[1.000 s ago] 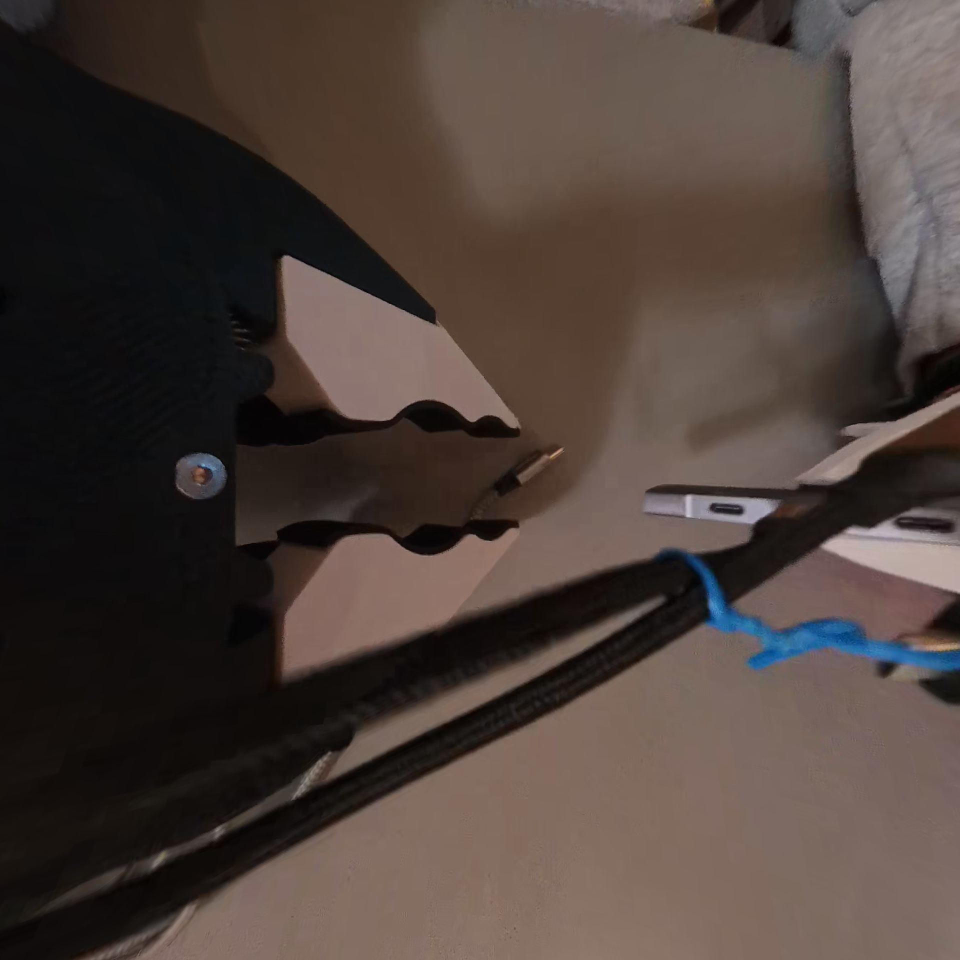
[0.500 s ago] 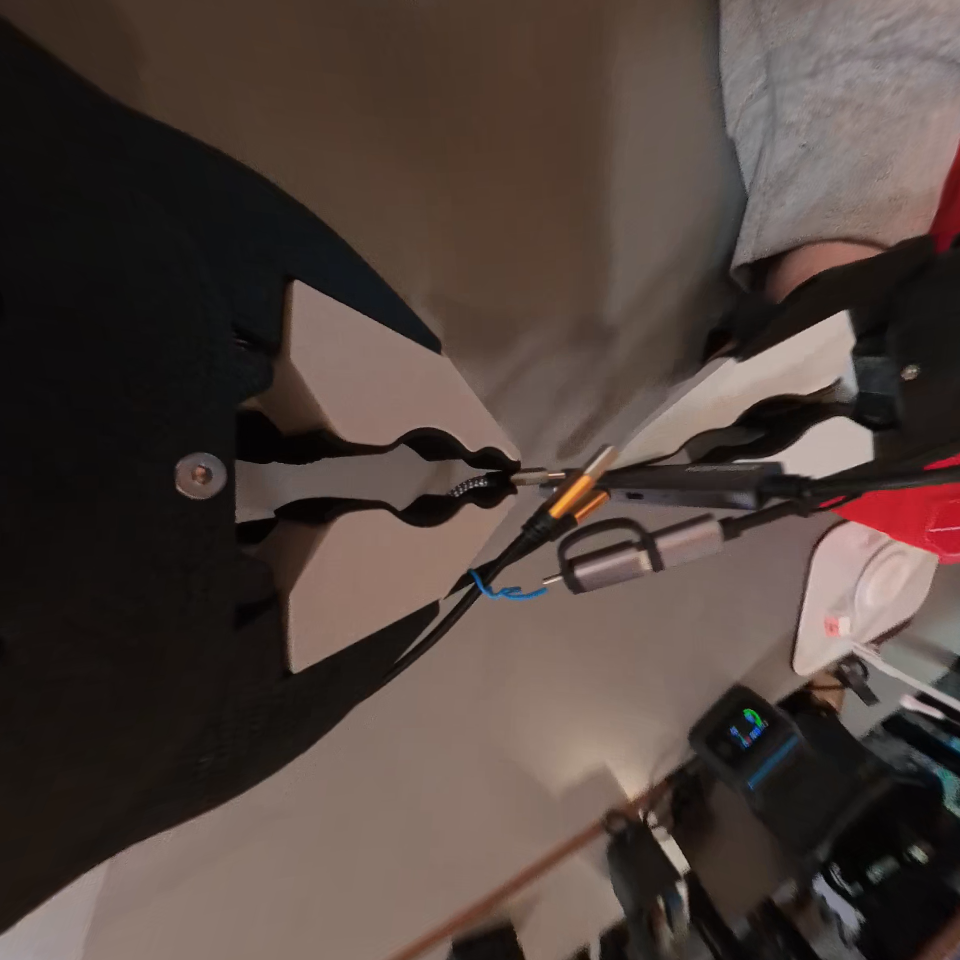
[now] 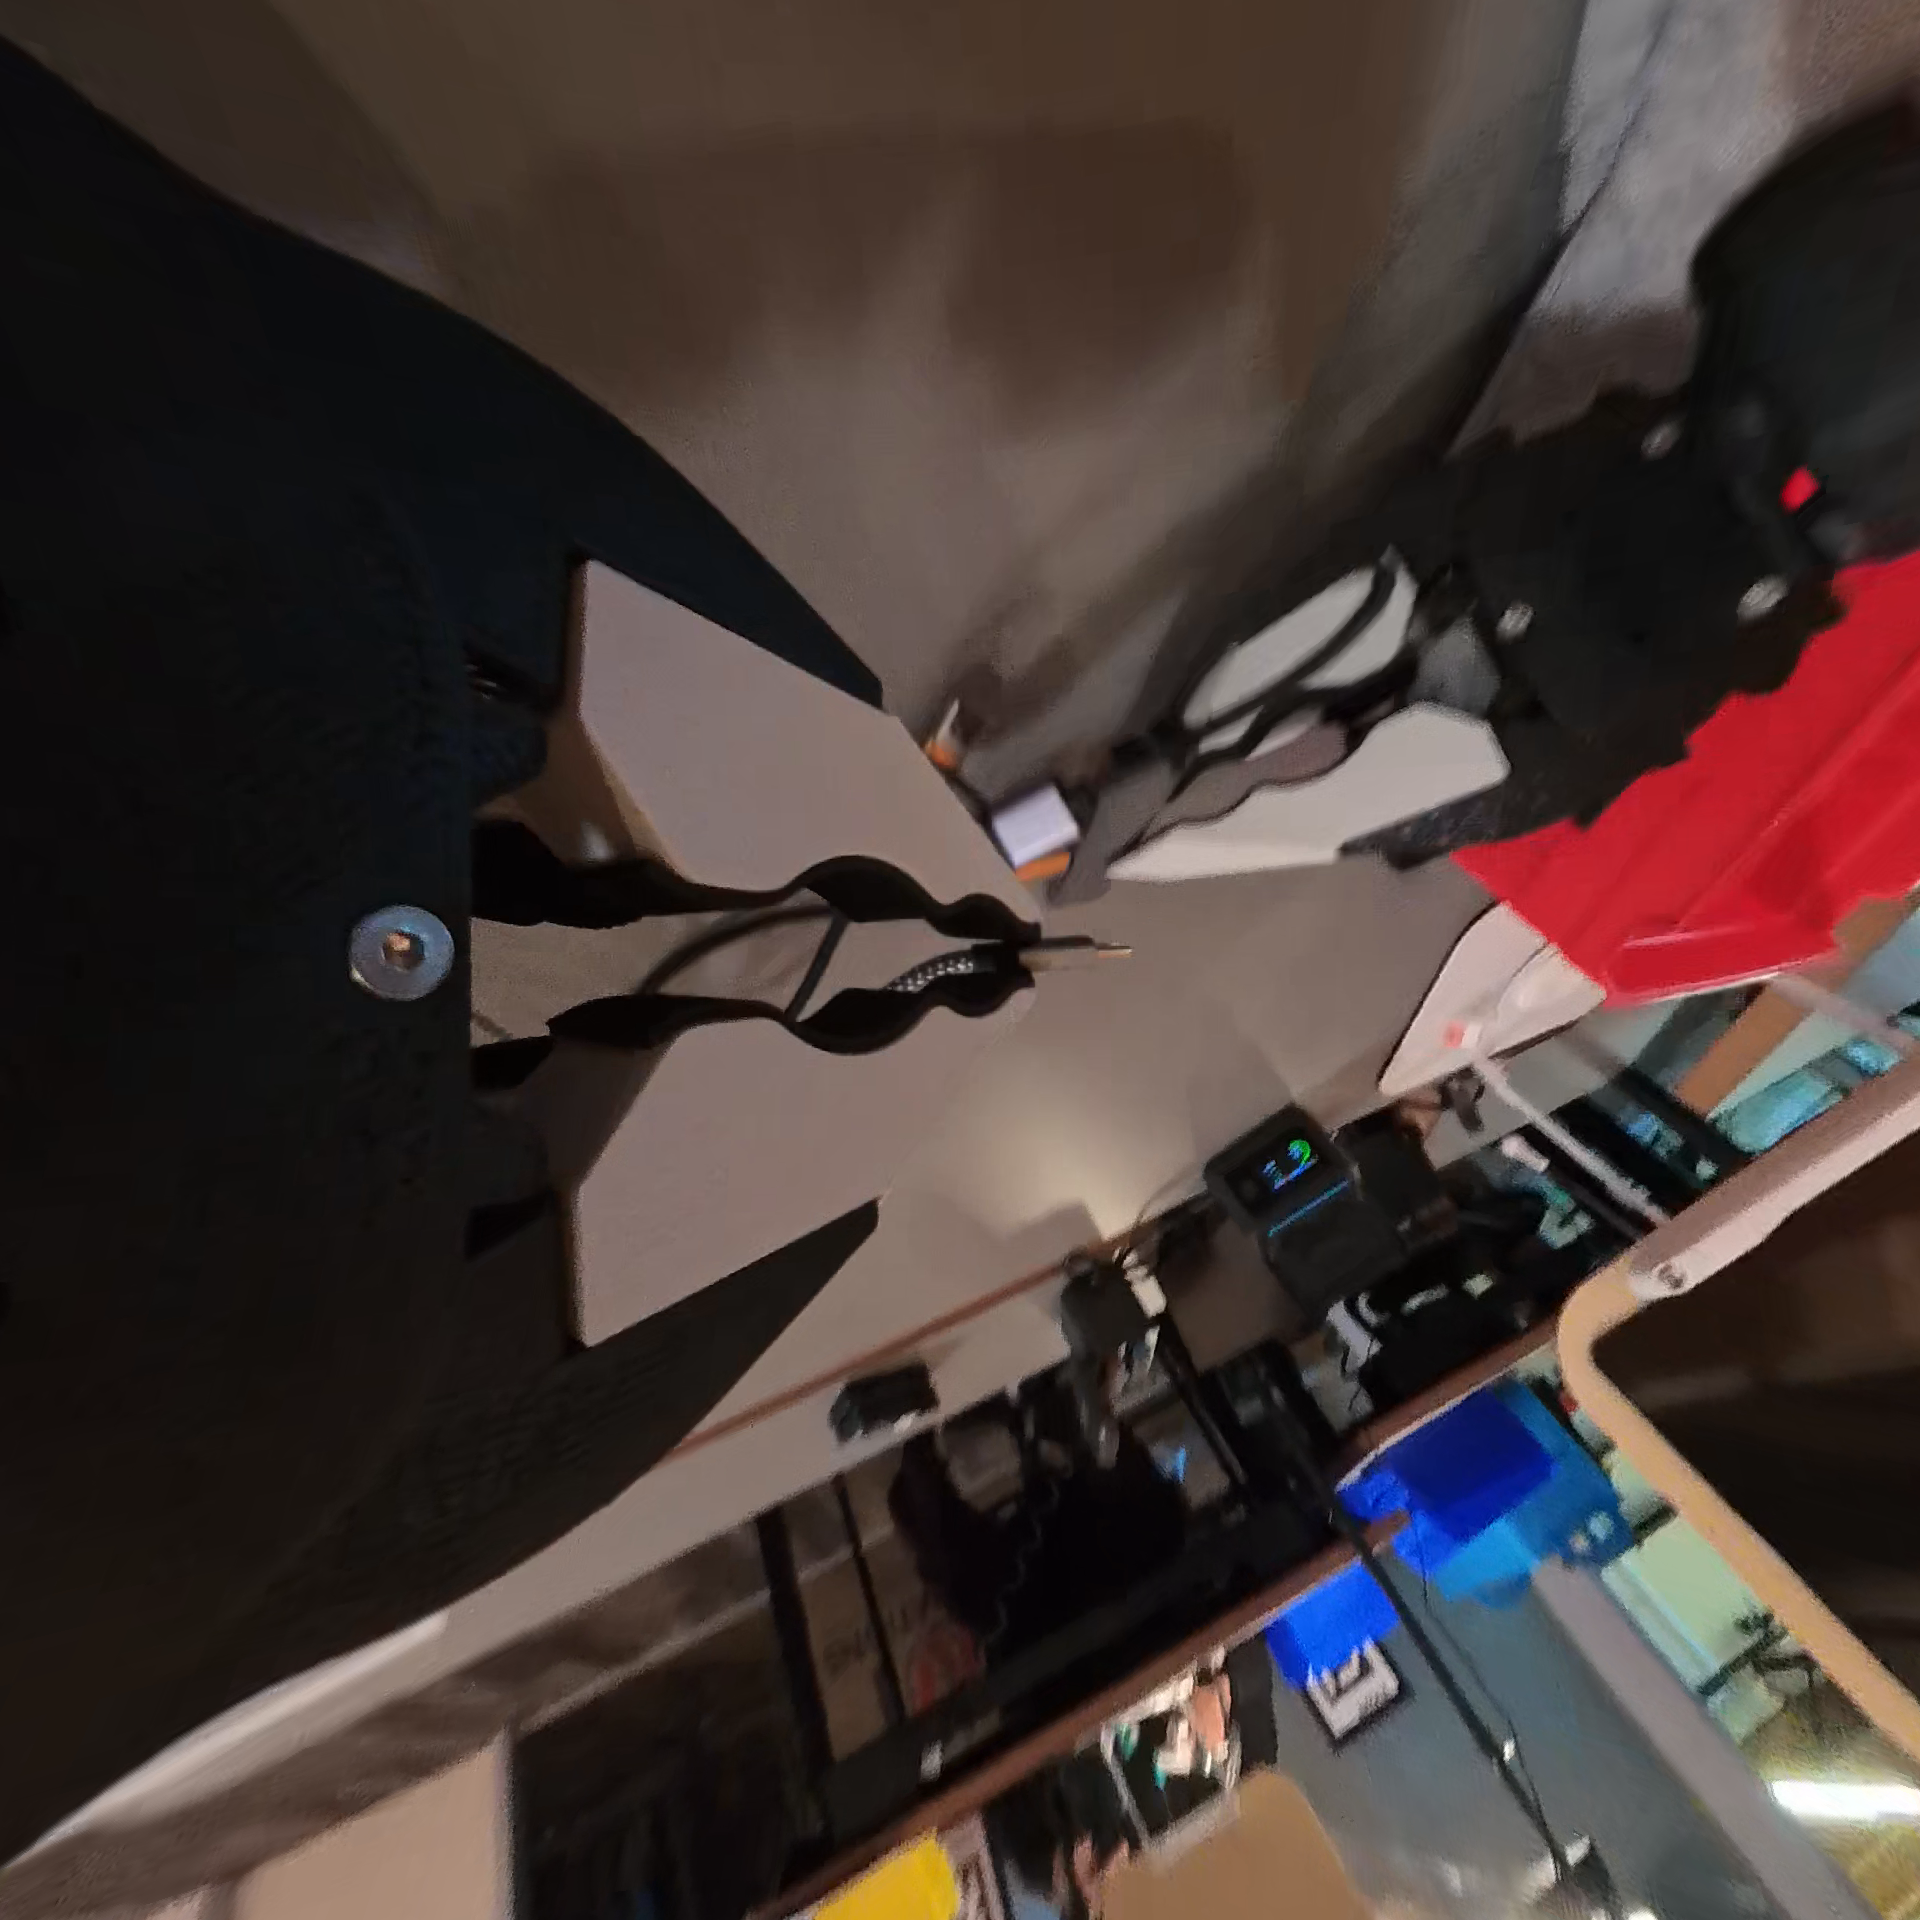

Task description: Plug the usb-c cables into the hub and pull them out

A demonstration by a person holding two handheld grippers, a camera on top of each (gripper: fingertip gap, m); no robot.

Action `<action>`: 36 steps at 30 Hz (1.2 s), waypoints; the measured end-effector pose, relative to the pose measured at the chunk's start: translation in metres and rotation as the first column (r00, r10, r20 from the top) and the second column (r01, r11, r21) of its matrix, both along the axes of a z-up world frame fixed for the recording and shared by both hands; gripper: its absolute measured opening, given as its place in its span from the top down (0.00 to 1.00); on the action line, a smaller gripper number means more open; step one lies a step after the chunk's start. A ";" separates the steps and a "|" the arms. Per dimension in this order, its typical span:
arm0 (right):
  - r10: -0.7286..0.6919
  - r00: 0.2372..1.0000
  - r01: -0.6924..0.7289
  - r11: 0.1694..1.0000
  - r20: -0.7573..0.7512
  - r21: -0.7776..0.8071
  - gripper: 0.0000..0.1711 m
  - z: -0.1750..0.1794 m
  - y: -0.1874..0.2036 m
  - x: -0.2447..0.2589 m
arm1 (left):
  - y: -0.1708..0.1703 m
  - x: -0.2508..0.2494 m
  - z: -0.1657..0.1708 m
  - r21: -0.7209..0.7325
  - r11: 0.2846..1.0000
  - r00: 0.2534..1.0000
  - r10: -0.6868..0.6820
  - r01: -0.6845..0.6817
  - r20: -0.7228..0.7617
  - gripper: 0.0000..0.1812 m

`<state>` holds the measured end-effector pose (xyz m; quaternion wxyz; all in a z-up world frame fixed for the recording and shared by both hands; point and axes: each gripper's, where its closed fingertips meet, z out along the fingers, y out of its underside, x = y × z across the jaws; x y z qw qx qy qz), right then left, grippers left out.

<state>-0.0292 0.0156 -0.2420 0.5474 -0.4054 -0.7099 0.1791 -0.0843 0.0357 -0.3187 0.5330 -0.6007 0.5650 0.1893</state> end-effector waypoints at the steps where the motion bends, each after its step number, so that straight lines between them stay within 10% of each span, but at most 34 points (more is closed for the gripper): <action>1: -0.025 0.999 0.023 0.998 0.025 0.058 0.98 -0.002 0.006 -0.003 | 0.000 0.003 0.000 0.032 0.999 0.999 -0.002 0.003 -0.042 0.96; 9: -0.028 0.966 -0.052 0.952 0.256 0.302 0.98 -0.039 0.009 -0.016 | -0.004 0.017 -0.005 0.119 0.992 0.979 -0.019 0.044 -0.201 0.96; 36: -0.182 0.970 0.191 0.981 0.162 -0.043 0.98 -0.085 0.025 -0.021 | -0.020 0.010 -0.009 0.201 0.973 0.887 -0.008 0.113 -0.462 0.85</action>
